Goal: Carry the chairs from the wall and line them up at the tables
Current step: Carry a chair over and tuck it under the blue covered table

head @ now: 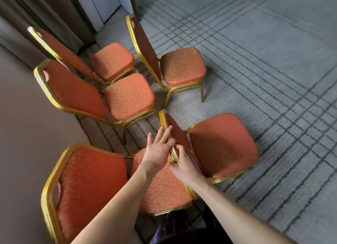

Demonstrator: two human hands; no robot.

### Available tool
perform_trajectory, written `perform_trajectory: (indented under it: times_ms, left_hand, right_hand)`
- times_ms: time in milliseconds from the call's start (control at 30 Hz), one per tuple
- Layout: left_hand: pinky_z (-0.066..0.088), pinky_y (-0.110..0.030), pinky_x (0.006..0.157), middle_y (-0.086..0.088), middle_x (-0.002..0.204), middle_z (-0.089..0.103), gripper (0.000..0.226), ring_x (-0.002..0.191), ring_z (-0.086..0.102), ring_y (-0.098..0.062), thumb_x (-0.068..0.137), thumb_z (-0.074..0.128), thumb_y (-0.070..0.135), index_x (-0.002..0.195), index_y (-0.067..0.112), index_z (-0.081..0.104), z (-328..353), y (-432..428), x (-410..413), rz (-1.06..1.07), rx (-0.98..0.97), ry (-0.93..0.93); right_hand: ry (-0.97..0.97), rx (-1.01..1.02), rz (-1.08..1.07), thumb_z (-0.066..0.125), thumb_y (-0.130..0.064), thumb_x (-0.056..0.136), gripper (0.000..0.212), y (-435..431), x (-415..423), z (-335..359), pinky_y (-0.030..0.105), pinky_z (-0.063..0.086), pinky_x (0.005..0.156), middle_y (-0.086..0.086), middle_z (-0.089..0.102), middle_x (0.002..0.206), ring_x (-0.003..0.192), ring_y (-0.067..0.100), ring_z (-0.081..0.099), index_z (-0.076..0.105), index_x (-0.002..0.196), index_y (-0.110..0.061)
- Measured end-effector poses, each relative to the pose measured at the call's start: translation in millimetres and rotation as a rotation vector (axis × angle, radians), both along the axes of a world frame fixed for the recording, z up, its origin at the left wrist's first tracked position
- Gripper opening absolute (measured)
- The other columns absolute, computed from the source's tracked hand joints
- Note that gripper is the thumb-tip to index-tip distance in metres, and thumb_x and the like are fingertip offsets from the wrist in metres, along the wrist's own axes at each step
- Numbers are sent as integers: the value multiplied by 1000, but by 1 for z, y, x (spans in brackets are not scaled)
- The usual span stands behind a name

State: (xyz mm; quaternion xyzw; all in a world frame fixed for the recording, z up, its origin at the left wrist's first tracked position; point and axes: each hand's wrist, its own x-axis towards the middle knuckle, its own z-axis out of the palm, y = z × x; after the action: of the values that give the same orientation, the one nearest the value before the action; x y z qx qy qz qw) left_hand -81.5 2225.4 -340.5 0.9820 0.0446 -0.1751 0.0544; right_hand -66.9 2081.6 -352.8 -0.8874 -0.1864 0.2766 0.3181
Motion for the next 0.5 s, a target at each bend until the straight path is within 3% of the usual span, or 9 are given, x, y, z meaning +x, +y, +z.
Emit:
perform_trajectory:
  times_ms: [133,233,367,500]
  left_hand:
    - [4,-66,122,-4,170,6,46,157,-9,-37,99,43,3,138,26,44,-3,7,13,-49,10,-22]
    - [2,-72,119,-4,158,26,38,156,-5,-41,103,44,10,137,26,48,-7,11,21,-82,33,-43]
    - [-2,-76,116,-6,150,35,43,154,-2,-47,99,46,6,138,24,49,-9,15,34,-140,63,-20]
    - [-1,-75,117,-6,146,40,38,152,6,-51,100,51,15,136,26,53,-9,11,44,-175,92,-13]
  right_hand:
    - [-94,-97,-69,75,-37,82,66,15,-6,-10,40,30,117,4,40,145,138,26,36,47,138,-17]
    - [-131,-132,-102,76,-29,86,61,20,-13,-16,40,30,120,6,35,152,144,25,33,48,139,-17]
    - [-139,-108,-140,75,-20,91,60,18,-11,-16,39,37,118,8,35,157,144,25,38,46,143,-17]
    - [-144,-83,-141,71,-17,94,63,15,-6,-15,41,39,117,12,31,161,146,26,38,40,149,-14]
